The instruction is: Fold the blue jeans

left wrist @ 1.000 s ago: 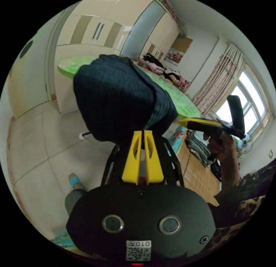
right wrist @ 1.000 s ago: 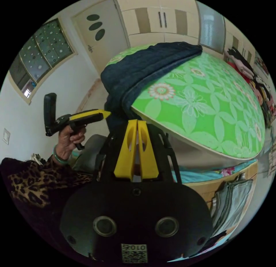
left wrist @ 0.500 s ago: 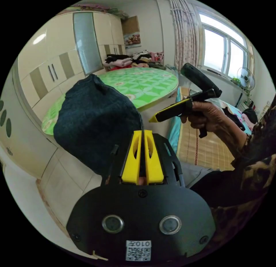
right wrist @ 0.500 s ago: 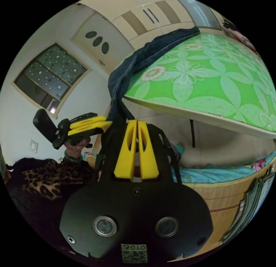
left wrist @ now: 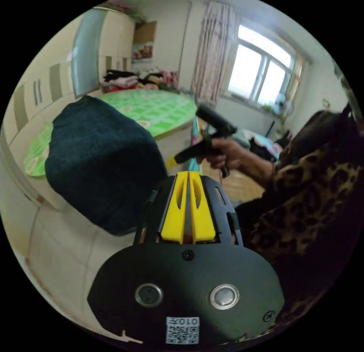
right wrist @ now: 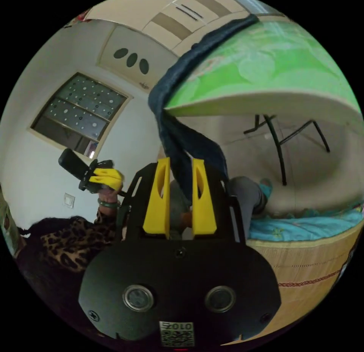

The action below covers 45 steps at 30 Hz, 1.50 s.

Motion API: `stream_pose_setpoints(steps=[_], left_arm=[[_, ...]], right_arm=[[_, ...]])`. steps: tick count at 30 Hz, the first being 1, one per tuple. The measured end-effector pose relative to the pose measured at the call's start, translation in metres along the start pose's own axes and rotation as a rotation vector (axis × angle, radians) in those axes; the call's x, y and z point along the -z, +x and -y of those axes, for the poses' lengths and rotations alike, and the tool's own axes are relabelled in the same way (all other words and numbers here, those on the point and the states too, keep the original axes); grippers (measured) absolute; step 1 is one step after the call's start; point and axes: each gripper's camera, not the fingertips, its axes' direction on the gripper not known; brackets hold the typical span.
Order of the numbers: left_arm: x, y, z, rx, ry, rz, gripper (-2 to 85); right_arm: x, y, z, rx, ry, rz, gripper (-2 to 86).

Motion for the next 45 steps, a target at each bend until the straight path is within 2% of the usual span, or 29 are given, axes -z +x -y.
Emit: stream_pose_setpoints(steps=[2,5,8,10,12,14,17,19,22,26,30,32,34,37,38,41,43,45], left_arm=[[0.015,-0.030,-0.011,0.182,0.138,-0.007,-0.2],[0.020,-0.055,-0.020,0.305,0.238,-0.022,-0.2],[0.018,-0.066,-0.016,0.350,0.251,0.032,-0.1],[0.017,-0.075,-0.013,0.398,0.225,0.153,-0.1],[0.019,-0.088,-0.012,0.447,0.190,0.251,0.0],[0.028,-0.105,-0.023,0.494,0.203,0.325,0.1],[0.031,-0.138,-0.050,0.628,0.272,0.204,0.5],[0.029,-0.149,-0.069,0.705,0.337,0.143,1.1],[0.012,-0.164,-0.105,0.862,0.353,0.072,2.7],[-0.024,-0.187,-0.153,1.025,0.331,-0.078,4.2],[-0.054,-0.205,-0.183,1.133,0.366,-0.286,4.8],[-0.058,-0.209,-0.186,1.121,0.375,-0.326,4.9],[-0.051,-0.212,-0.180,1.087,0.352,-0.293,5.0],[-0.031,-0.217,-0.172,1.019,0.344,-0.218,5.0],[-0.024,-0.222,-0.174,1.023,0.354,-0.190,5.1],[-0.019,-0.237,-0.190,1.079,0.379,-0.186,5.1],[-0.020,-0.242,-0.200,1.113,0.383,-0.203,5.3],[-0.021,-0.245,-0.210,1.153,0.360,-0.188,5.4]], right_arm=[[-0.003,0.007,-0.001,-0.026,0.056,-0.044,11.7],[-0.017,0.001,0.007,0.029,0.077,-0.098,12.4],[-0.037,-0.011,0.016,0.109,0.046,-0.183,6.5],[-0.029,-0.026,0.015,0.188,0.030,-0.034,2.6],[0.004,-0.051,0.005,0.359,0.121,0.173,2.1],[0.028,-0.073,-0.006,0.478,0.170,0.194,2.1],[0.011,-0.072,-0.005,0.450,0.090,0.096,2.5],[-0.012,-0.040,-0.002,0.261,0.061,0.066,3.6],[-0.023,-0.002,-0.004,0.117,0.044,0.032,12.1],[-0.019,0.015,0.002,0.086,0.086,-0.050,16.5],[-0.034,0.007,0.027,0.185,0.058,-0.189,11.8],[-0.039,0.008,0.037,0.219,0.040,-0.171,8.0],[-0.036,0.003,0.042,0.256,-0.025,-0.016,4.0],[0.001,-0.048,0.018,0.471,0.101,0.113,2.6],[0.006,-0.054,0.015,0.472,0.132,0.106,2.4],[0.002,-0.036,0.022,0.401,0.053,0.152,1.9],[-0.016,0.001,0.024,0.244,-0.033,0.206,1.8],[-0.014,0.013,0.021,0.199,-0.030,0.234,1.9]])
